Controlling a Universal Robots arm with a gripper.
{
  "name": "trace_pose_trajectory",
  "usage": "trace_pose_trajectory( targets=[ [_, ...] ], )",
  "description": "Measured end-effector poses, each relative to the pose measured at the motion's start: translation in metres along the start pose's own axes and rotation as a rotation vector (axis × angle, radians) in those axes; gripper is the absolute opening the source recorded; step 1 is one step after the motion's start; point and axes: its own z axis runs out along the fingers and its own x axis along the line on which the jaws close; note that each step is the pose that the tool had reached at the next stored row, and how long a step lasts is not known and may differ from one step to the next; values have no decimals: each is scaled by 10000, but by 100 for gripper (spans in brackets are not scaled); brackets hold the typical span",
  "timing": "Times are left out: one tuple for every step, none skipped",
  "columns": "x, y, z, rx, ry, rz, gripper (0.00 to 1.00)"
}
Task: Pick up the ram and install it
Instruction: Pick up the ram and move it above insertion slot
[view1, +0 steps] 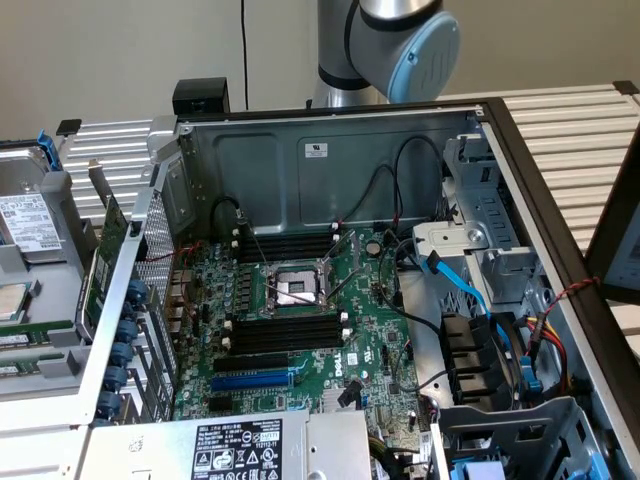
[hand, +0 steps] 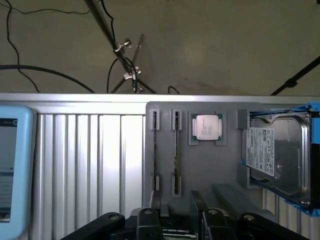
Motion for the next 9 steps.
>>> trace_pose_trajectory(
  targets=[
    [8, -1, 18, 0, 0, 0, 36],
    [17, -1, 36, 0, 0, 0, 36],
    [27, -1, 54, 1, -2, 0, 36],
    [39, -2, 71, -1, -1, 0, 36],
    [50, -2, 89, 0, -2, 0, 36],
    [62, -3, 106, 0, -2, 0, 36],
    [70, -3, 124, -1, -2, -1, 36],
    [78, -4, 142, -1, -3, -5, 36],
    [86, -5, 161, 0, -3, -8, 36]
  ],
)
